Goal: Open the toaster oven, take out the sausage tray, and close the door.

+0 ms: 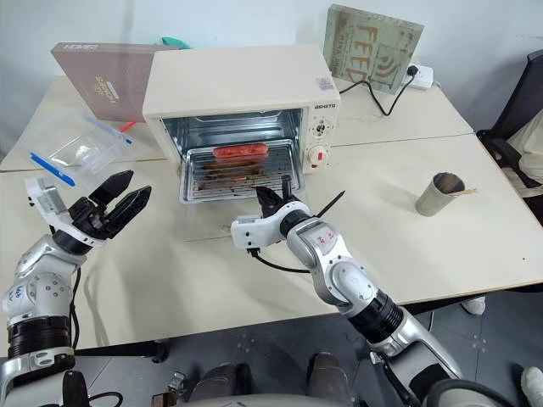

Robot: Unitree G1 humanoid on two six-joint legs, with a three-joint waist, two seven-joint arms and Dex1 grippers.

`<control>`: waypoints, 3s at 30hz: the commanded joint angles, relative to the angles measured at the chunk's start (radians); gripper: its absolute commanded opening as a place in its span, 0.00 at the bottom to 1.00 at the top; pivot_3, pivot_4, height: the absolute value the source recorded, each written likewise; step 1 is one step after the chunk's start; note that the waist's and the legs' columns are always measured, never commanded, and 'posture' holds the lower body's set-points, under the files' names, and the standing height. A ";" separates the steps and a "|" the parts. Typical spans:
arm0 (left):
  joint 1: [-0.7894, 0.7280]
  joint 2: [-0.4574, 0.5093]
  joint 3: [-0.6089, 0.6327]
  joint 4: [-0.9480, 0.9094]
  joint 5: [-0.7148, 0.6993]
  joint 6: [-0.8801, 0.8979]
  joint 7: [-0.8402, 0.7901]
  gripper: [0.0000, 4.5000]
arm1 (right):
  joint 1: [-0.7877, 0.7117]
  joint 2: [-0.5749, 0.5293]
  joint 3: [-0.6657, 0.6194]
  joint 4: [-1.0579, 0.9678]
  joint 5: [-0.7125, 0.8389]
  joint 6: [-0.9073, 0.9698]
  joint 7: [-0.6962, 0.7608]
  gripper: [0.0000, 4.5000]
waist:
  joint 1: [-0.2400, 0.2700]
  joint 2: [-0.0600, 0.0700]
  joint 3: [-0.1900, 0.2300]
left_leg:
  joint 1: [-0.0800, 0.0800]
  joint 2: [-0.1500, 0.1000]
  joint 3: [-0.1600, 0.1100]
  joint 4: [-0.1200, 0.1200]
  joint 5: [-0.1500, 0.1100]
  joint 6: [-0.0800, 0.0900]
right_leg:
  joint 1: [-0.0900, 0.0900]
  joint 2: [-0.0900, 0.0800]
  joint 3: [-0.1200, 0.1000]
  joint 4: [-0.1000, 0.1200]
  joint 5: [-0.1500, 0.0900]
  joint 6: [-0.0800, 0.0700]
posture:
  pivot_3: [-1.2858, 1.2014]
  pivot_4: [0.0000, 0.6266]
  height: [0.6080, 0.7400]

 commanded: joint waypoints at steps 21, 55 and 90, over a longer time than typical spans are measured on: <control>0.015 0.083 -0.007 -0.168 -0.142 0.420 0.099 1.00 | 0.172 -0.127 -0.152 -0.274 0.042 -0.198 0.044 0.00 | 0.026 0.000 0.000 | 0.000 0.000 0.000 0.001 0.000 0.000 | 0.001 0.000 0.001 0.000 0.000 0.000 | 0.52 0.24 1.00; -0.265 -0.035 0.149 0.100 -0.766 1.277 0.819 0.35 | 0.202 -0.145 -0.257 -0.279 0.109 -0.346 0.047 0.00 | 0.055 -0.001 0.000 | 0.001 -0.001 -0.001 0.004 0.000 0.000 | 0.003 0.000 0.003 0.000 0.000 0.000 | 0.52 0.24 1.00; 0.026 0.019 0.108 -0.098 -1.250 1.055 1.247 0.00 | 0.329 -0.355 -0.445 -0.409 0.855 -0.289 0.446 0.99 | 0.058 -0.002 0.000 | 0.006 -0.002 -0.007 0.004 0.000 0.000 | 0.014 0.001 0.004 -0.007 0.000 0.000 | 0.52 0.24 1.00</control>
